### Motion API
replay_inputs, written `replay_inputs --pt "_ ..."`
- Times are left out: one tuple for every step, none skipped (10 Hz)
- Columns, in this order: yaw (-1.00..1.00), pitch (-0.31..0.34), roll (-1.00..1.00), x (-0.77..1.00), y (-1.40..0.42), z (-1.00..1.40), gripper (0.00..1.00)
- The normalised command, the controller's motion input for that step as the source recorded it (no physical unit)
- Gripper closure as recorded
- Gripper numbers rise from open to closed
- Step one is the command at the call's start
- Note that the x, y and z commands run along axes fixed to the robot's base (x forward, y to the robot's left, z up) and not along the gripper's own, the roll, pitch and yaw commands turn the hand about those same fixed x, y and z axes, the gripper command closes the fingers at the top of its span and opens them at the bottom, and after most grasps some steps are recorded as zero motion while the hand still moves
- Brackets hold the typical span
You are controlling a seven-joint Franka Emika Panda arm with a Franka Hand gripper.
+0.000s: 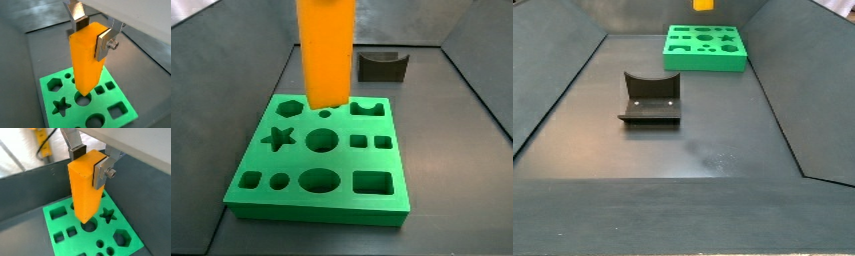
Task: Pick up the rectangle object. Move up. Move to above the board. Insert the rectangle object.
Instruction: Insert the rectangle object.
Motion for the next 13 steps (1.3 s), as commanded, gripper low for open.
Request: replay_inputs --pt "-0.48 -0.046 -0.01 0.51 -0.21 -0.03 1.00" --pt "0.00 0.000 0.00 -0.03 0.00 0.00 1.00" --pt "-0.03 0.000 0.01 0.20 -0.31 -0.21 1.00" --pt "-0.35 0.000 0.22 0.49 -0.45 -0.41 1.00" --pt "-0.33 0.001 0.23 0.51 -0.44 -0.44 1.00" --pt "-0.33 0.000 0.21 0.53 -0.44 -0.40 1.00" --pt "-0.35 0.000 0.18 0.56 -0.41 -0.33 1.00" --pt "-0.36 0.000 0.14 0.59 -0.39 -0.24 1.00" --pt "-0.35 0.014 0.04 0.65 -0.27 -0.02 1.00" --pt "-0.17 0.024 0.00 0.19 0.00 0.00 1.00" --pt "0.00 0.000 0.00 0.00 0.00 0.00 1.00" --pt "-0.06 0.040 0.07 0.25 -0.03 0.00 1.00" --pt "-0.12 0.063 0.08 0.35 -0.05 0.00 1.00"
